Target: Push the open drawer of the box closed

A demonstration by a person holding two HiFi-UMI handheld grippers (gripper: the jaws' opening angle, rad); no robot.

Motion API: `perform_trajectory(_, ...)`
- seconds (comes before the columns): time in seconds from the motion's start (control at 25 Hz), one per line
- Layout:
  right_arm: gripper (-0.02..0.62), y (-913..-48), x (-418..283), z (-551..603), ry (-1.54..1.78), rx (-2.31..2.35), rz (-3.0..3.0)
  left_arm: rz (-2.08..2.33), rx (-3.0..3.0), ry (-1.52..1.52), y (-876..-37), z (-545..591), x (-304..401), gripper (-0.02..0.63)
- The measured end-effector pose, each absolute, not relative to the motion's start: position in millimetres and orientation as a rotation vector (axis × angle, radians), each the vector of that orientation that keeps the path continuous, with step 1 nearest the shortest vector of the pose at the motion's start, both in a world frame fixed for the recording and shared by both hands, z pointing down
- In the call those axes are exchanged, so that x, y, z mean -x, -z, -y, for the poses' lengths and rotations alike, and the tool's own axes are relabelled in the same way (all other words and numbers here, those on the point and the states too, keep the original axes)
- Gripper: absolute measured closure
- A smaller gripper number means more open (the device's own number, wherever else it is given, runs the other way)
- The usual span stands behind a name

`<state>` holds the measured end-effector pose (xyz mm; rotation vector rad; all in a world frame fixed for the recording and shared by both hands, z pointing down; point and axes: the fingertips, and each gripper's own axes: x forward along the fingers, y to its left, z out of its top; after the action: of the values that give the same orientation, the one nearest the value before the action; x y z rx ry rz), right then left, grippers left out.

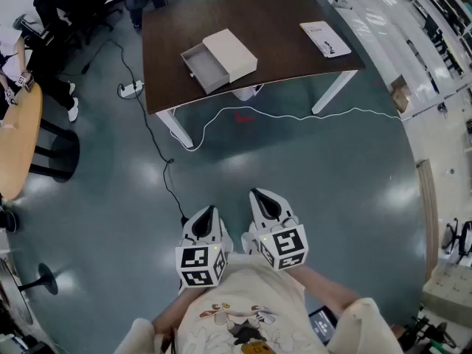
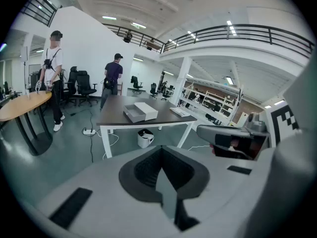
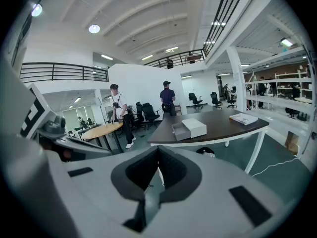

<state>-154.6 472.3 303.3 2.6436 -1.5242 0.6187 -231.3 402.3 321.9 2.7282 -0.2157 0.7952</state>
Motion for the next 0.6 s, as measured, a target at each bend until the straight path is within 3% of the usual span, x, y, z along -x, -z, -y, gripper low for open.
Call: perform_trajectory(0.6, 0.589, -305, 183, -464, -0.716, -2.644, 1.554, 0.1, -2.762, -0.829, -311, -415, 237, 0.6)
